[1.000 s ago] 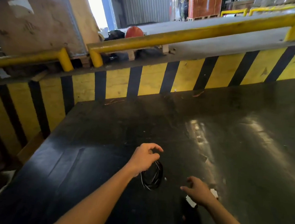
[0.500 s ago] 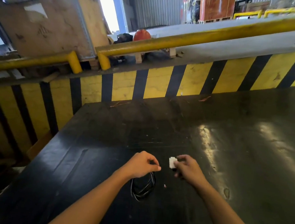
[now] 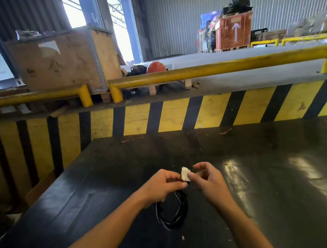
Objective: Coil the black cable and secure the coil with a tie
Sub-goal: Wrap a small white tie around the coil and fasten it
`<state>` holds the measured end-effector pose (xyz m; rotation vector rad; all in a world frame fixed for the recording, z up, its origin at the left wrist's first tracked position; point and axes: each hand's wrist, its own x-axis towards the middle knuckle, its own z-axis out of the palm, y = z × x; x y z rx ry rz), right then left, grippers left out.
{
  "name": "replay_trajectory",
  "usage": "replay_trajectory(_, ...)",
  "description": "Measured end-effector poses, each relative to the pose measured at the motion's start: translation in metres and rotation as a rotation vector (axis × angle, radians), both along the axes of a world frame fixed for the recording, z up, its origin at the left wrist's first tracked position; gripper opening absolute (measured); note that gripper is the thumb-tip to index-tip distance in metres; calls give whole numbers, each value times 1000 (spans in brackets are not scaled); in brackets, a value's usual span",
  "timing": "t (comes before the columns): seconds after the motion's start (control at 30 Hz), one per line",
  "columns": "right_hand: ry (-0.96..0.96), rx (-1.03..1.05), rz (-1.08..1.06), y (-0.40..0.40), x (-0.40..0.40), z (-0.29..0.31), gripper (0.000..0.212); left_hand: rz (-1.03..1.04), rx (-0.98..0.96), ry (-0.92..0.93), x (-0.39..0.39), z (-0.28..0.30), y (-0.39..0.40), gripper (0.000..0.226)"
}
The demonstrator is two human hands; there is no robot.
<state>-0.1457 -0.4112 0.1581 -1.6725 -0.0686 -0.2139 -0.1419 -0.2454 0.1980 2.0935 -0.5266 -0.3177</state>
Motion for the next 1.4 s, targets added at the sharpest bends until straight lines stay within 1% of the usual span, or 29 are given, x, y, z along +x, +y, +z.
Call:
replay_trajectory(0.07,-165,-221,-57,-3,-3,6,13,-5,-3,-16,0,6,-1,17)
replay_trajectory(0.1,-235,-298,-51,-5,-5,10,14,-8,-5,-24,0,9,-2,18)
replay_trajectory(0.17,-277,-379,38,-9,-7,17,19,-35,10,-40,-1,14,-4,19)
replay_trajectory(0.23,-244,-408,134,-14,-7,21,20,-56,43,-58,0,17,-7,18)
replay_trajectory(0.3,-227,-390,153,-19,-5,22,18,-79,73,-77,2,19,-9,16)
replay_trajectory(0.4,-222,-362,146,-22,-3,22,15,-98,99,-86,3,22,-12,19)
replay_trajectory(0.47,-229,-363,46,-25,1,23,16,-87,80,-86,3,25,-14,19)
replay_trajectory(0.53,-208,-291,-114,-32,7,28,22,-79,37,-99,2,29,-17,16)
replay_trajectory(0.57,-192,-232,-158,-36,8,31,24,-74,16,-105,2,31,-17,16)
replay_trajectory(0.6,-176,-167,-158,-39,8,35,23,-64,-9,-108,2,33,-18,16)
replay_trajectory(0.67,-150,0,-70,-39,4,42,20,-44,-64,-103,4,38,-19,14)
replay_trajectory(0.77,-141,272,33,-38,-4,53,12,-19,-91,-91,5,42,-19,14)
replay_trajectory(0.8,-153,320,52,-40,-6,56,8,-15,-94,-81,6,41,-19,15)
replay_trajectory(0.87,-182,326,92,-44,-10,62,8,-1,-114,-45,6,41,-19,16)
replay_trajectory(0.93,-198,223,94,-49,-10,64,14,1,-137,-24,5,41,-19,16)
replay_trajectory(1.03,-244,-119,-56,-54,-5,66,13,-1,-154,-43,3,43,-18,3)
replay_trajectory(1.1,-277,-299,-129,-55,-3,67,12,23,-184,-56,4,45,-16,13)
replay_trajectory(1.17,-311,-420,-141,-51,-4,68,13,44,-227,-48,5,46,-16,24)
replay_trajectory(1.27,-365,-541,-119,-39,-7,68,13,42,-270,-21,7,47,-17,35)
replay_trajectory(1.33,-383,-555,-89,-31,-9,67,11,37,-273,-22,7,47,-18,38)
replay_trajectory(1.4,-382,-521,-51,-24,-11,67,12,33,-272,-25,6,47,-19,39)
